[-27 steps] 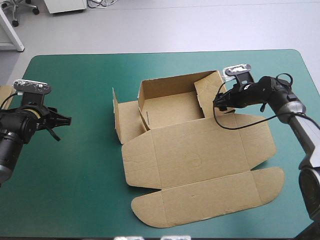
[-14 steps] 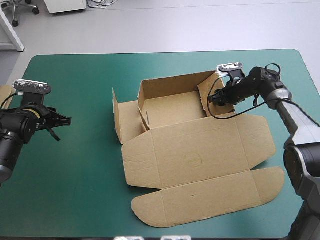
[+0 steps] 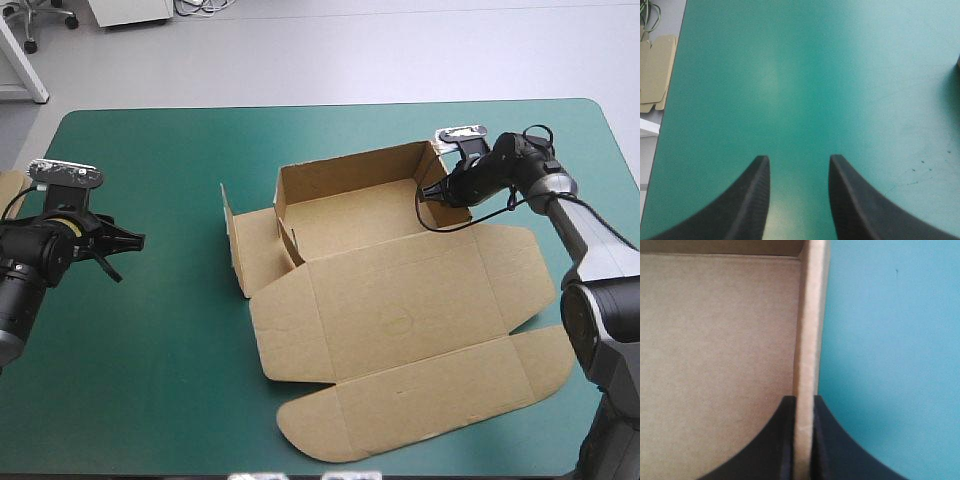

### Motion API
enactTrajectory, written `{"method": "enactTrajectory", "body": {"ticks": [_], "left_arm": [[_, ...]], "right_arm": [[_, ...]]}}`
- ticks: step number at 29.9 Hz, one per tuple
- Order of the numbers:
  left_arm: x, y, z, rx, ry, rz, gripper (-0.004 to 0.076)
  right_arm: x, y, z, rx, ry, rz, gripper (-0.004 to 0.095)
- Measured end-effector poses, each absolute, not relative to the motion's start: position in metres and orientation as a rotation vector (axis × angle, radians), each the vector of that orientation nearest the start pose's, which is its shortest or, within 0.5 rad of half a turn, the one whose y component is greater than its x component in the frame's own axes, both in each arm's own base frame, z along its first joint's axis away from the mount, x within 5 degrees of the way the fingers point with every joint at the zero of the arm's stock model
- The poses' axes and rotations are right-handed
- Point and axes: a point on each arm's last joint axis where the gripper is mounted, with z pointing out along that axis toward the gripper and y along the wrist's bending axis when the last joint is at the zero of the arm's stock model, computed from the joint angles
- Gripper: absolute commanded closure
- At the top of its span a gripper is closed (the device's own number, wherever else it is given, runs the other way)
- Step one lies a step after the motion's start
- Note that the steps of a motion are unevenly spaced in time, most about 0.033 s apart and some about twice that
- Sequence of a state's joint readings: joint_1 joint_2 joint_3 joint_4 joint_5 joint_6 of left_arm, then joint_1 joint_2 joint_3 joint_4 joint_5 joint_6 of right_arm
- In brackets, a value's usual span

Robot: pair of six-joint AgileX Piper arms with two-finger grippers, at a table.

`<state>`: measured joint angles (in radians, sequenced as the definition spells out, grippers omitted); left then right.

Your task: Fold the box

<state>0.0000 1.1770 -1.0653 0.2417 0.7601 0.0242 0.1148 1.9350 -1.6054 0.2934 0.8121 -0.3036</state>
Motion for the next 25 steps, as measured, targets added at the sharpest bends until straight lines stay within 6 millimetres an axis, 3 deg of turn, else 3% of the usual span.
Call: {"method": "enactTrajectory", "body": {"ticks": [13,21,25], "left_arm": [[0.243,0.015,0.352,0.155,2.344,0.293,0.0444],[0.250,0.032,0.348,0.075,2.334,0.310,0.0446],[0.258,0.046,0.340,-0.013,2.350,0.264,0.0446]], "right_arm": [[0.430,0.068,0.265,-0.289,2.503,0.266,0.0913],[0.417,0.066,0.308,-0.293,2.372,0.317,0.0913],[0.413,0.056,0.333,-0.268,2.293,0.387,0.0913]]}}
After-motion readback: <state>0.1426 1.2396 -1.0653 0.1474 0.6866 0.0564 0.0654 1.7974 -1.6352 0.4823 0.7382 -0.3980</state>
